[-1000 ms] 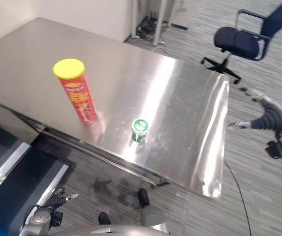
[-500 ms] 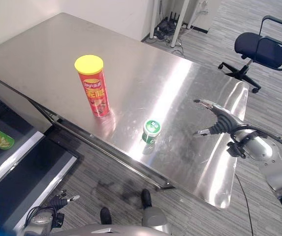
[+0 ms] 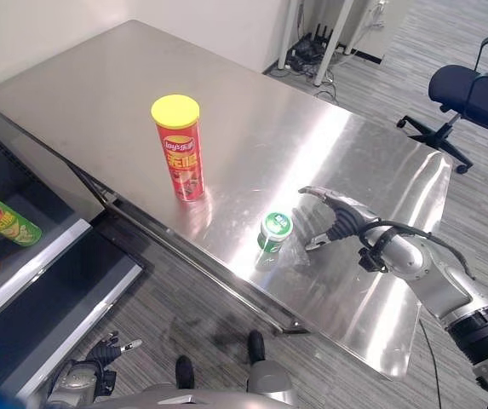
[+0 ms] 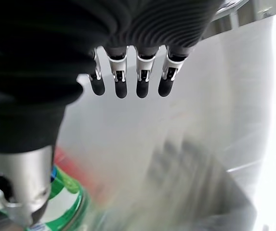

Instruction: Put the goods on the table back onto the shelves and tidy them up.

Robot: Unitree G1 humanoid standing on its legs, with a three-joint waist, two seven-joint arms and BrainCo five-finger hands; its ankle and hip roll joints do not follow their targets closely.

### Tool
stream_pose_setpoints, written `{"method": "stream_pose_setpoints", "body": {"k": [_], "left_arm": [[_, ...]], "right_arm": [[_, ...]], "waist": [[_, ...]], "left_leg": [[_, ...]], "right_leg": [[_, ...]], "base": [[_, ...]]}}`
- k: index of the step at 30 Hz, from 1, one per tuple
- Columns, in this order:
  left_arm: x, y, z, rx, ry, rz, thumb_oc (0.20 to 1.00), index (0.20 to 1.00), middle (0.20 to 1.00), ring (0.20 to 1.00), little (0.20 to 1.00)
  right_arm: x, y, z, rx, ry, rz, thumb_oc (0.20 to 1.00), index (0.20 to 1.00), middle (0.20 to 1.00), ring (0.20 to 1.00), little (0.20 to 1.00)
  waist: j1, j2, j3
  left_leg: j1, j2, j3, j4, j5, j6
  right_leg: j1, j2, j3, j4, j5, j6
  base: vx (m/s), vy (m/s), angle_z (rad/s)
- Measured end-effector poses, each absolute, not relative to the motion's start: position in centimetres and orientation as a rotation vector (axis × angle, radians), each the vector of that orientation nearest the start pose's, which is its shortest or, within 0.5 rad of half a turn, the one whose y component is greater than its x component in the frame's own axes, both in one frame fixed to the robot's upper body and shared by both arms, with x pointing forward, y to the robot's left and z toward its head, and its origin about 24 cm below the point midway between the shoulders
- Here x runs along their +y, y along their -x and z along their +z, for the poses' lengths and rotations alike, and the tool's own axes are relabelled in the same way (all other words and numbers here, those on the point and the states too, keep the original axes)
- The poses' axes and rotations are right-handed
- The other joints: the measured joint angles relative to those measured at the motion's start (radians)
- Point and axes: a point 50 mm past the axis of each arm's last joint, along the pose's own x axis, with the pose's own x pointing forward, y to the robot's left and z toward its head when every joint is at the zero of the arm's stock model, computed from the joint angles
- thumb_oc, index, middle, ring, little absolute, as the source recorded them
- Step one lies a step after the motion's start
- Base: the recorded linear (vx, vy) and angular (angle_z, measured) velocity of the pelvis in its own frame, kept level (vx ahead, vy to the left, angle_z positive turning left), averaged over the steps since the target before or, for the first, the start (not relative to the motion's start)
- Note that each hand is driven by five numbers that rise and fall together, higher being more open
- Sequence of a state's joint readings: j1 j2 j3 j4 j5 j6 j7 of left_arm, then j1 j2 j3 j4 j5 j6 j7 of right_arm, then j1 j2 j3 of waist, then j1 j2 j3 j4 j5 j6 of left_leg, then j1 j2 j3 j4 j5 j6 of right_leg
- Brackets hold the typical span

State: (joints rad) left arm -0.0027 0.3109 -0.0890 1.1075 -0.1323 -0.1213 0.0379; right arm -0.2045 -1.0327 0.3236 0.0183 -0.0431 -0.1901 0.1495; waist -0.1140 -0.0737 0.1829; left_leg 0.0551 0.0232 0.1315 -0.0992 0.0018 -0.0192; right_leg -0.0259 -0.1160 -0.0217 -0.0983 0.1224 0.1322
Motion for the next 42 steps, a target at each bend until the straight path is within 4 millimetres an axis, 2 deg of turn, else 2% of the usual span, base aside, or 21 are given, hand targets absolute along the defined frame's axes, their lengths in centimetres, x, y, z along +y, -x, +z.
{"method": "stream_pose_setpoints", "body": {"k": [7, 18, 24, 31, 37, 41, 42], "left_arm": [[26.2, -12.5, -13.8, 0.976, -0.237, 0.192, 1.0, 1.0, 1.0, 1.0, 1.0], [26.4, -12.3, -13.8, 0.979, -0.261, 0.209, 1.0, 1.0, 1.0, 1.0, 1.0], [26.4, -12.3, -13.8, 0.981, -0.262, 0.212, 1.0, 1.0, 1.0, 1.0, 1.0], [26.2, -12.3, -13.8, 0.981, -0.262, 0.215, 1.0, 1.0, 1.0, 1.0, 1.0], [26.2, -12.3, -13.9, 0.981, -0.262, 0.218, 1.0, 1.0, 1.0, 1.0, 1.0], [26.3, -11.8, -14.0, 0.992, -0.264, 0.222, 1.0, 1.0, 1.0, 1.0, 1.0], [26.3, -11.8, -14.0, 0.992, -0.264, 0.224, 1.0, 1.0, 1.0, 1.0, 1.0]], "right_arm": [[-23.8, -27.2, 12.5, -0.126, 1.085, 0.479, 1.0, 1.0, 1.0, 1.0, 1.0], [-21.3, -26.4, 13.8, -0.251, 1.098, 0.554, 1.0, 1.0, 1.0, 1.0, 1.0], [-20.6, -26.4, 13.0, -0.253, 1.051, 0.57, 1.0, 1.0, 1.0, 1.0, 1.0], [-18.9, -26.4, 10.5, -0.203, 0.972, 0.627, 1.0, 1.0, 1.0, 1.0, 1.0], [-18.4, -26.8, 10.6, -0.212, 0.967, 0.626, 1.0, 1.0, 1.0, 1.0, 1.0], [-18.0, -27.3, 10.3, -0.21, 0.956, 0.623, 1.0, 1.0, 1.0, 1.0, 1.0], [-17.9, -27.4, 10.4, -0.215, 0.958, 0.623, 0.89, 0.89, 0.89, 0.89, 0.89]], "waist": [[0.01, 0.0, 0.0], [0.009, 0.0, 0.0], [0.011, -0.003, -0.002], [0.014, -0.01, -0.007], [0.038, -0.013, -0.01], [0.038, -0.016, -0.013], [0.041, -0.016, -0.014]], "left_leg": [[0.0, 0.0, -0.004, 0.0, 0.0, 0.0], [0.0, 0.0, -0.006, 0.0, -0.001, -0.001], [0.0, 0.0, -0.006, 0.0, 0.0, -0.001], [0.001, 0.0, -0.007, 0.0, 0.0, -0.001], [0.0, 0.0, -0.012, 0.0, 0.001, 0.0], [-0.002, 0.0, -0.027, 0.0, 0.005, 0.0], [-0.003, 0.0, -0.03, 0.0, 0.007, 0.0]], "right_leg": [[0.002, -0.001, -0.003, 0.0, -0.002, -0.001], [0.007, -0.002, -0.005, 0.0, -0.003, -0.001], [0.007, -0.001, -0.005, 0.0, -0.003, -0.002], [0.009, -0.001, -0.007, 0.0, -0.003, -0.002], [0.01, -0.002, -0.013, 0.0, -0.003, -0.002], [0.013, -0.003, -0.027, 0.0, -0.004, -0.003], [0.013, -0.003, -0.029, 0.0, -0.004, -0.003]], "base": [[0.01, -0.003, 0.0], [0.0, 0.0, 0.0], [0.0, 0.0, 0.0], [0.0, 0.0, 0.0], [0.0, -0.003, 0.02], [0.01, -0.006, 0.11], [0.0, -0.006, 0.06]]}}
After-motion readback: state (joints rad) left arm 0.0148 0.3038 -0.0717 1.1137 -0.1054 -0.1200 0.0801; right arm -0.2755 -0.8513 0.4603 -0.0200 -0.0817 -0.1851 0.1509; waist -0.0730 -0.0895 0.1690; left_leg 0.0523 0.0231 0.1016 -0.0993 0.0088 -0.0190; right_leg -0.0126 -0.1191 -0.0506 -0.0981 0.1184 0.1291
